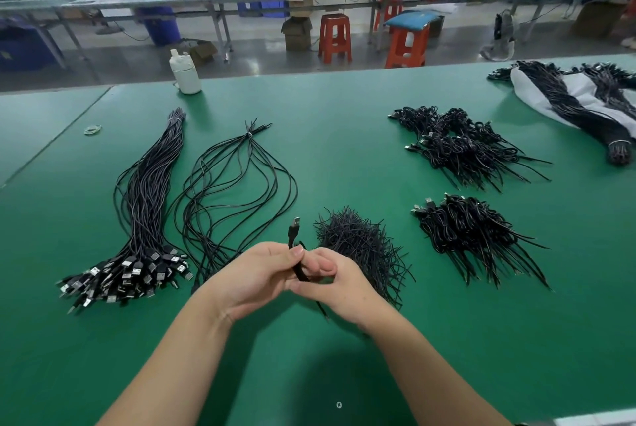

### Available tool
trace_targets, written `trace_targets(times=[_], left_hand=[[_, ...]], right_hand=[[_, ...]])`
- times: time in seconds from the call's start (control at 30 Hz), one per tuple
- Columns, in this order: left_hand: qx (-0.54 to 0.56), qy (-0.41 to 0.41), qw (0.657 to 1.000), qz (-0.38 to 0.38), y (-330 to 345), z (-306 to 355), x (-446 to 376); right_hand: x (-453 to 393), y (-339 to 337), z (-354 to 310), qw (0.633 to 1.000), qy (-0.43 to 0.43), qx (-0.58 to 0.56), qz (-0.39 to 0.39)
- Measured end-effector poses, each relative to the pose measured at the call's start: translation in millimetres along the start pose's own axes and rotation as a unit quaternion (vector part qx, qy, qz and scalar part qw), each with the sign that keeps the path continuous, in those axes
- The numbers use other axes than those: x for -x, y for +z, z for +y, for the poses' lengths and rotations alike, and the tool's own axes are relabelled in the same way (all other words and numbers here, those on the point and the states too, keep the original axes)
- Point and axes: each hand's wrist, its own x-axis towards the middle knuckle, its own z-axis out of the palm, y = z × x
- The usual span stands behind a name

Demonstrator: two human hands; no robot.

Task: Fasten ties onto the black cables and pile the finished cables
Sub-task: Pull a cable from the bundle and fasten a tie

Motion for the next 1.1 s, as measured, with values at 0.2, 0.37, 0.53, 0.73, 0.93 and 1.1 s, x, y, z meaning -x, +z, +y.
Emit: trace_targets(times=[0.2,0.37,0.53,0.73,0.93,1.1], left_hand=[[-0.022,0.0,1.0,-0.016,1.5,5.2,8.4],[-0.065,-0.017,0.997,0.026,6.7,-0.3,9.4],[-0.117,-0.033,0.991,0.062,9.1,-3.4,9.7],[-0.138,-0.005,0.984,0.108,12.6,-6.3,9.0],[-0.502,0.063,0.816,0.281,23.3,-11.5,3.8],[-0.542,0.057,0.782,0.301,17.8,-17.0,4.3]], right_hand=[[2.8,3.9,-3.3,0.999,-0.043,0.017,-0.02],[2.1,4.1,2.5,0.995,-0.028,0.092,-0.011],[0.1,8.8,5.2,0.991,-0.003,0.132,-0.007],[1.0,9.4,1.5,0.981,-0.008,0.19,0.028],[1.8,3.7,-3.3,0.952,-0.077,0.295,0.019],[6.7,1.4,-7.2,0.926,-0.061,0.372,-0.011]])
